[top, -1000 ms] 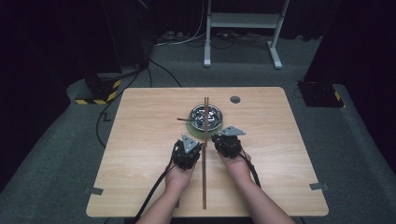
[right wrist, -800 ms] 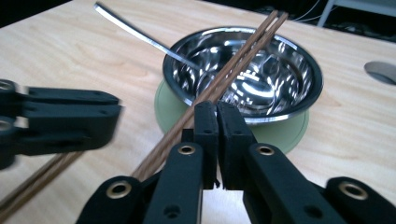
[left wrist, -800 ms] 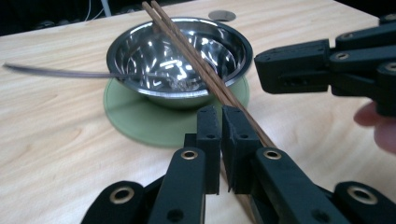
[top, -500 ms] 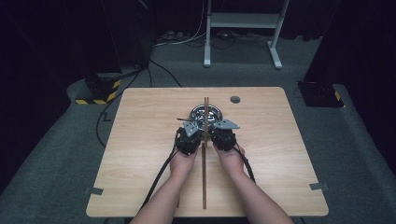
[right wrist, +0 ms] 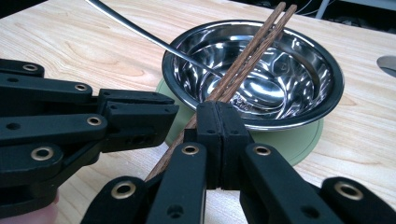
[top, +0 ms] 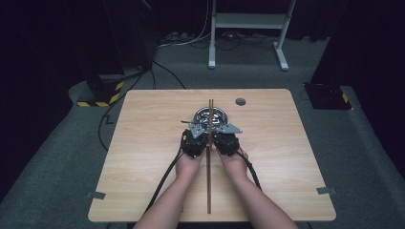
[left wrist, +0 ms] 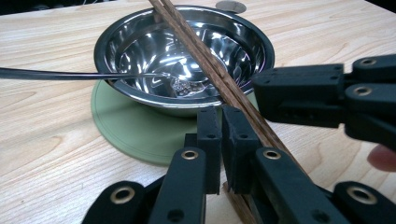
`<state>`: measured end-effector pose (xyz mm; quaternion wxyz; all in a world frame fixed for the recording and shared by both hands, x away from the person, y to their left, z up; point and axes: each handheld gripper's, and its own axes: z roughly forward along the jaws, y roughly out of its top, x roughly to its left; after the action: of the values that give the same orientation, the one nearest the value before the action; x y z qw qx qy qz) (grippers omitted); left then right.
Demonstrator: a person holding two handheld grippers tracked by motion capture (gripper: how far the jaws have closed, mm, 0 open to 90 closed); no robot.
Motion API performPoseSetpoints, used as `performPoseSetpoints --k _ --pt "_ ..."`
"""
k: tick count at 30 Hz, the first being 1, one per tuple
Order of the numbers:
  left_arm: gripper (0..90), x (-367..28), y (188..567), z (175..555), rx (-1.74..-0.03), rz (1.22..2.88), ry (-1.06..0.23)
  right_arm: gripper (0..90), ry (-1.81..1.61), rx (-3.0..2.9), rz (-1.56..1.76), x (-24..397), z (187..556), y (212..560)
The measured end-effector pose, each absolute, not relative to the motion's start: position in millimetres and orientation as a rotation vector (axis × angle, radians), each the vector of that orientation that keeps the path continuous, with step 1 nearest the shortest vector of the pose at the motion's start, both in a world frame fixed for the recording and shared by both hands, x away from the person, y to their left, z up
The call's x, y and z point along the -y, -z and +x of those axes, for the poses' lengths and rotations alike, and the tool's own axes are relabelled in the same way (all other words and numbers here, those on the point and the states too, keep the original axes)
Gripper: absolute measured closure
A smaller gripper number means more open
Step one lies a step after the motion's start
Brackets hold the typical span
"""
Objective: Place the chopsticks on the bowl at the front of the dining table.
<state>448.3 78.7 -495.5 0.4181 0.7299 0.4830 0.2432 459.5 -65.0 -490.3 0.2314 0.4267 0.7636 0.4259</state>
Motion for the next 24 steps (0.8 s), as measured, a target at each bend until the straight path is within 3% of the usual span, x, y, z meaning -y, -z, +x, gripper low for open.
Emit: performPoseSetpoints --k 24 --pt "87.7 -75.5 497.6 452.3 -1.198 1.853 -0.614 89.0 -1.172 -2.100 1.178 63.4 460.6 493.4"
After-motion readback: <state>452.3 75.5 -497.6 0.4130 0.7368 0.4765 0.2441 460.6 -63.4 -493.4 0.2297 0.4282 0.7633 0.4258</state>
